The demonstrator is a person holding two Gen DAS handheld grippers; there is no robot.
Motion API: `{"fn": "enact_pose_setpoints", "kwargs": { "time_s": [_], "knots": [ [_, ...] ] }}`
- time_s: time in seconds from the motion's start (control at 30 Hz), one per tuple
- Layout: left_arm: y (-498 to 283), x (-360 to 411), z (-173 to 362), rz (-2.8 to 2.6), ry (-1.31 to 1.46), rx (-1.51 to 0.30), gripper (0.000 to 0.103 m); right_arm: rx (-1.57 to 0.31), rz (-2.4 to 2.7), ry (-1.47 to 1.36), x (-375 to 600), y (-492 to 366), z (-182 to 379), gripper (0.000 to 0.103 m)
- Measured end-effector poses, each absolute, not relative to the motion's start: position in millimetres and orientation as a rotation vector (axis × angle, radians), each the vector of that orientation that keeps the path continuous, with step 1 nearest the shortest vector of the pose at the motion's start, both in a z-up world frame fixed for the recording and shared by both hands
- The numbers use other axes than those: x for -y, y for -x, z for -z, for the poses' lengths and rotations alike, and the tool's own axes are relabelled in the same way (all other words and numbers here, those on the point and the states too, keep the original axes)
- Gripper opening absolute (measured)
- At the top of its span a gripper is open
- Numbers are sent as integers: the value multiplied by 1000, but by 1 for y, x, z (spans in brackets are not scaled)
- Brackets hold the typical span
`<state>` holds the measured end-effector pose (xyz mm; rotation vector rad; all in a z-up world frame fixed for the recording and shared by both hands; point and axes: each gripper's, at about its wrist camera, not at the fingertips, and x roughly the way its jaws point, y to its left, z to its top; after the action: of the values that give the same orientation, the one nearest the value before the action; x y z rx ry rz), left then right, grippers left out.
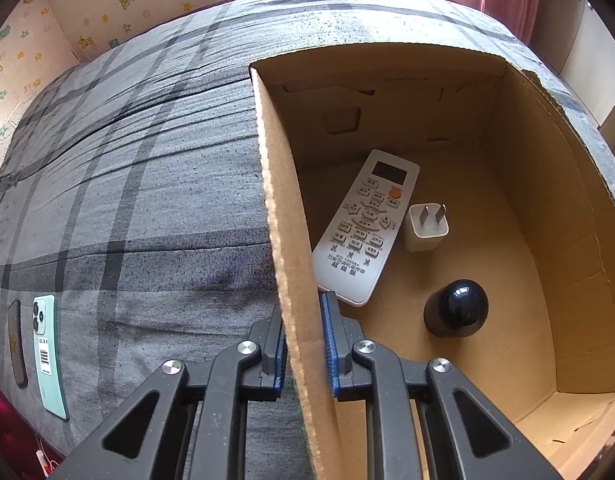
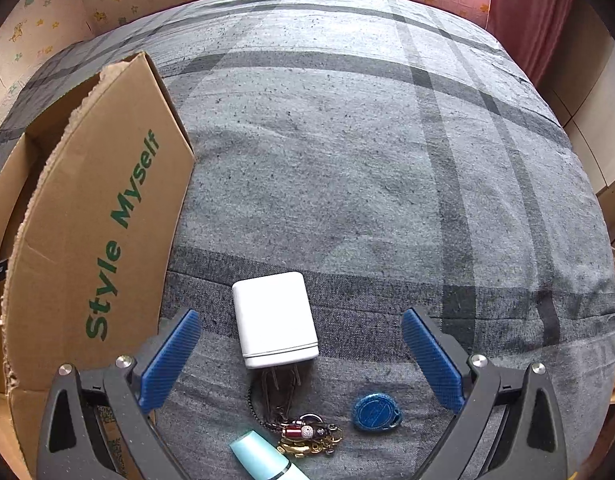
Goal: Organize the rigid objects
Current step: 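Close the right gripper on the large white charger, then lift and carry the large charger with the right gripper over the box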
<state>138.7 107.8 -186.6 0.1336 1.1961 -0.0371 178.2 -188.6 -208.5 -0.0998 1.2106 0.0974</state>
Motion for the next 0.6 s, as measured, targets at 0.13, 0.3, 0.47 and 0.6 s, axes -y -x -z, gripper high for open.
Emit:
{"fn": "enact_pose_setpoints", "kwargs": {
  "time_s": [0.13,0.3,0.47,0.6],
  "knots": [
    [-139,-106,187,34,-139,-1198,18,-1229,-103,105,184,-182,218,102],
    [-140,-107,187,34,-137,-1199,18,-1263,-115,85,183,-187,226,81],
    [-139,-106,187,33,-137,-1198,18,-1293,-126,53,182,-186,231,47],
    [-139,-106,187,33,-139,-1198,18,-1274,-112,45,183,-180,225,47]
  ]
}}
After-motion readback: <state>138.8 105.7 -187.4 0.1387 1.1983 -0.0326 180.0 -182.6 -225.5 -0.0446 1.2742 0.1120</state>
